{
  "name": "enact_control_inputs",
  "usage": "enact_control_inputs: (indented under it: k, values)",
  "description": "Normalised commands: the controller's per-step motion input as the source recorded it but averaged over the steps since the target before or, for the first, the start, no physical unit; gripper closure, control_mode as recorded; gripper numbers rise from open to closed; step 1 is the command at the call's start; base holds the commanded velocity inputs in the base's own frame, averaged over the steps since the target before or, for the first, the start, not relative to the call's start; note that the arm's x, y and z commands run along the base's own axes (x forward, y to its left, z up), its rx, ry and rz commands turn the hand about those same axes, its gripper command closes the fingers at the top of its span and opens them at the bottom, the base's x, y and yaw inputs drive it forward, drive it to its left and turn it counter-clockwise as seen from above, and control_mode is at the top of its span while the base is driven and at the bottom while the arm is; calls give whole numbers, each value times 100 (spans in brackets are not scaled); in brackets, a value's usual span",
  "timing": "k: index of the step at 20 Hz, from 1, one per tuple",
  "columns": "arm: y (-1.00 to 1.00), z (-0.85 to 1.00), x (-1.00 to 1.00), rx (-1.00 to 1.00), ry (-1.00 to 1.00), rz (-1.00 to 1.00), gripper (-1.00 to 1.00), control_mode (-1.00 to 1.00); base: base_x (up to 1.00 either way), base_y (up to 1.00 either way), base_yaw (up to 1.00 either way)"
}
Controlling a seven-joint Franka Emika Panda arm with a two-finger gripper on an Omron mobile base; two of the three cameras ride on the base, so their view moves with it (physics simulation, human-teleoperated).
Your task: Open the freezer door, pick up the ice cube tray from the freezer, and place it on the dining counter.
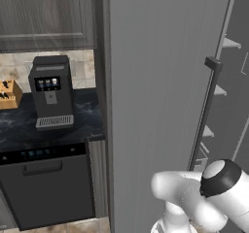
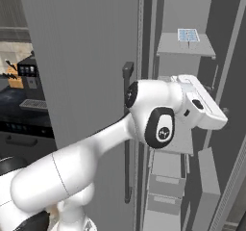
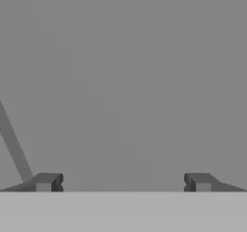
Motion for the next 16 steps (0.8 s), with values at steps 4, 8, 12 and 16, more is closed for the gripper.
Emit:
enact_control_inputs:
  k: [4, 8, 12, 16]
  values:
    - [48, 0, 0, 0, 0, 10, -100, -100, 0, 0, 0]
    - [46, 1, 0, 1, 4, 13, -100, -100, 0, 0, 0]
    - [44, 1, 0, 4, 9, 15, -100, -100, 0, 0, 0]
    - [50, 0, -10, 2, 6, 16, -100, -100, 0, 0, 0]
